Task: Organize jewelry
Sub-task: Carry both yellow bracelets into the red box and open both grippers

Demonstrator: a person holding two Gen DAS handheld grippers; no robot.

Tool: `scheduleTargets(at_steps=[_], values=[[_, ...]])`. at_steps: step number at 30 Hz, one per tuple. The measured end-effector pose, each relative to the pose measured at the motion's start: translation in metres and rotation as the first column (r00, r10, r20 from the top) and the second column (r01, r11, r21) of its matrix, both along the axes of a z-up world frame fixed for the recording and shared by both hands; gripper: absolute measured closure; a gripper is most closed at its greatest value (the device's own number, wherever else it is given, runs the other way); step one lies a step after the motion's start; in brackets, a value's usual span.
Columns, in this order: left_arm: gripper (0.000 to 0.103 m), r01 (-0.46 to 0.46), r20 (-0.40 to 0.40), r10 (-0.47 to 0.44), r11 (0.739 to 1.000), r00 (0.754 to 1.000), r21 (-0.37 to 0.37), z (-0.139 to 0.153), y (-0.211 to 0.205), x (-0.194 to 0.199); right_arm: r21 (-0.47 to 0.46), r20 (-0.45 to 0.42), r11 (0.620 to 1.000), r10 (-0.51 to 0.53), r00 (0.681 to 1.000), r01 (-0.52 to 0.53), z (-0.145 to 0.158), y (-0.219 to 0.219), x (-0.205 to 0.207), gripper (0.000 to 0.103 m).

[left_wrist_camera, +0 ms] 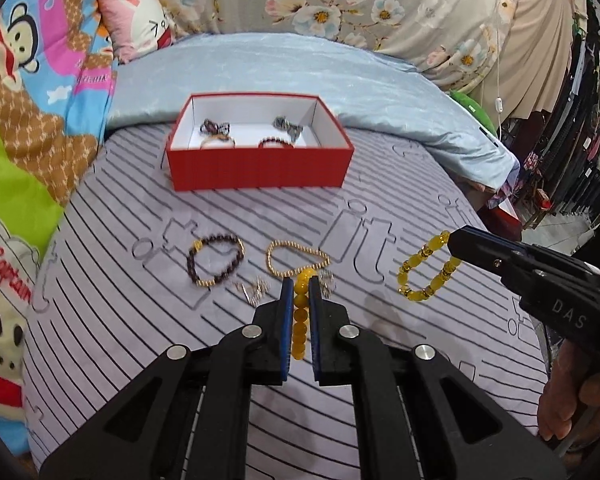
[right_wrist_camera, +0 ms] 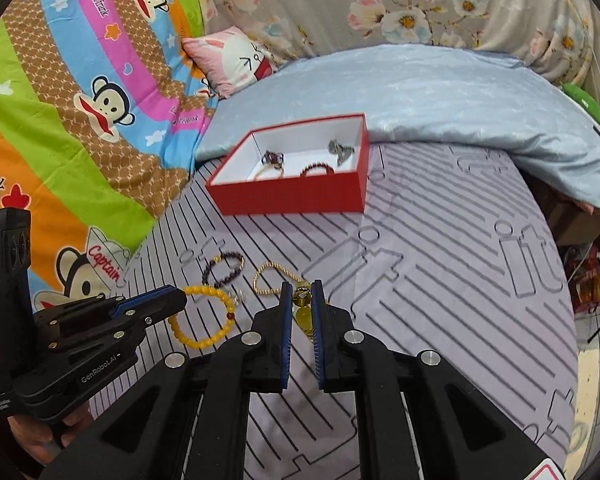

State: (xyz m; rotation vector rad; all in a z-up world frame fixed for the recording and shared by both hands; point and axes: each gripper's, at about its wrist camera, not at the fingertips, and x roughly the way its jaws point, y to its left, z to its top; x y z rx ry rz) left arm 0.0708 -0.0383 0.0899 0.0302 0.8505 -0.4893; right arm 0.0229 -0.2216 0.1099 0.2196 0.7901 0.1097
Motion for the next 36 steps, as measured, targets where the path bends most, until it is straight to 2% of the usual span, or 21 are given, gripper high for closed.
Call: scheduleTargets(at_steps=[10,18,22,28,36], values=[[0.096,-0.039,0.135,0.038,0.999,0.990,0.009,0.043,-0.004,0.055,-0.051,0.127,0.998,0.040,0.991,-0.034,0.051,0.004,0.054,0.093],[0.096,-0.062,0.191,0.060,0.998,0.980,0.004,0.062,-0.017,0.126,-0.054,0.171,0.998,0.044,0.984,-0.035,0.066,0.003,0.129,0.093],[0.096,-0.072,0.188,0.069,0.997,0.980,0.007,0.055,-0.026,0.161,-0.053,0.155,0.998,0.043,0.987,-0.035,0.056,0.004,0.168,0.093],[0.096,-0.090,0.150,0.085,0.996,0.985,0.027,0.026,-0.037,0.201,-0.042,0.088,0.999,0.036,0.995,-0.033,0.022,0.003,0.213,0.093],[0.096,-0.110,0.096,0.104,0.992,0.990,0.063,-0.011,-0.041,0.229,-0.040,0.004,0.999,0.020,1.000,-0.020,-0.022,-0.002,0.238,0.093]])
